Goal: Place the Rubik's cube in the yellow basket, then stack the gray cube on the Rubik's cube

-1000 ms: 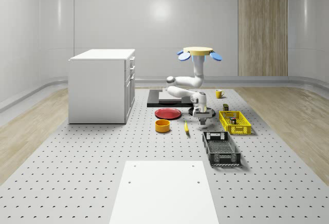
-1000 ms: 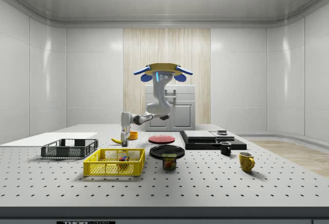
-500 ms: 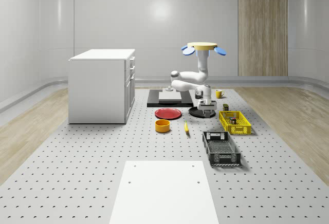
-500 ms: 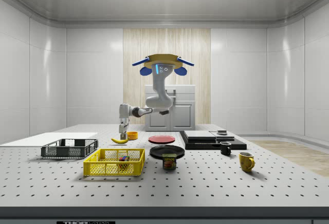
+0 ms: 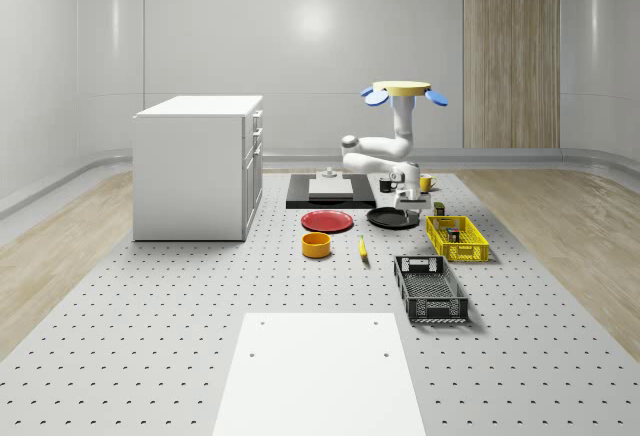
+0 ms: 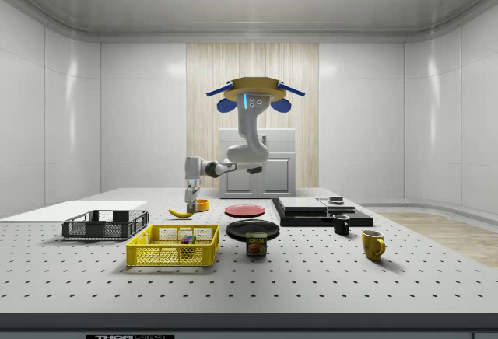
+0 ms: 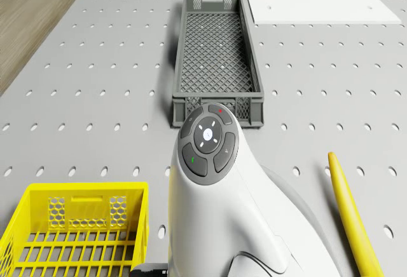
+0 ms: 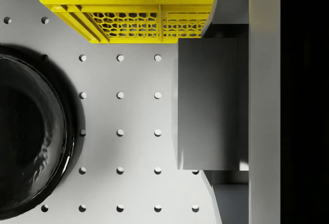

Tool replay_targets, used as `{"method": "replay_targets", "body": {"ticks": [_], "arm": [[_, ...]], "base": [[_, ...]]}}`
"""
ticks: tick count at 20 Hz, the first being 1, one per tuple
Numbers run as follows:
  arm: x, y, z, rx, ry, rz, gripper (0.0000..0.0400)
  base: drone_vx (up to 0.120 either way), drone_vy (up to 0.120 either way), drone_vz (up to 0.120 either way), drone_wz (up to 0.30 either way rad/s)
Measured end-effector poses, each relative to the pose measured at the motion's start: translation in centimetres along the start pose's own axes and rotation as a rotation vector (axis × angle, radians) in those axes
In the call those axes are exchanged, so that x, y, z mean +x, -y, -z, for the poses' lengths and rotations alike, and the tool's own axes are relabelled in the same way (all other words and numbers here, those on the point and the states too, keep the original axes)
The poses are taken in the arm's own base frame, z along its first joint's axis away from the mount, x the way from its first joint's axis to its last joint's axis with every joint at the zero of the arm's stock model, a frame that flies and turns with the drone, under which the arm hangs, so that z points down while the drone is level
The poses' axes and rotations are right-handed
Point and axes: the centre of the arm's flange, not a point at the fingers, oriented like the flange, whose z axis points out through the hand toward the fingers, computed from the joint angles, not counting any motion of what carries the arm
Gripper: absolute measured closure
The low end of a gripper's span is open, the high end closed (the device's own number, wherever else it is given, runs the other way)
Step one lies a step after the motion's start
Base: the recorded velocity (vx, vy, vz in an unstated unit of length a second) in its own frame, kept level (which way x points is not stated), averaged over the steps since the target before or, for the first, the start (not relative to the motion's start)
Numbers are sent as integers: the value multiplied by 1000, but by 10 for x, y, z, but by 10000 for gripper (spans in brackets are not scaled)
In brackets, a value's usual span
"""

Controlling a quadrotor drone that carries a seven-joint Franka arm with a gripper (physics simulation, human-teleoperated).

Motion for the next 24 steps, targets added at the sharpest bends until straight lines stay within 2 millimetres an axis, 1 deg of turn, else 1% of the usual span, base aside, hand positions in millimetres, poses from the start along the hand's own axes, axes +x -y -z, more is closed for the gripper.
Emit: {"method": "replay_targets", "body": {"ticks": [3,6,18,19,23,24], "arm": [[0,0,0,0,0,0,149],[0,0,0,0,0,0,149],[0,0,0,0,0,0,149],[0,0,0,0,0,0,149],[0,0,0,0,0,0,149],[0,0,0,0,0,0,149]], "base": [[-13,120,0,0],[-93,120,0,0],[0,120,0,0],[0,120,-40,0],[0,120,-120,0],[0,120,0,0]]}}
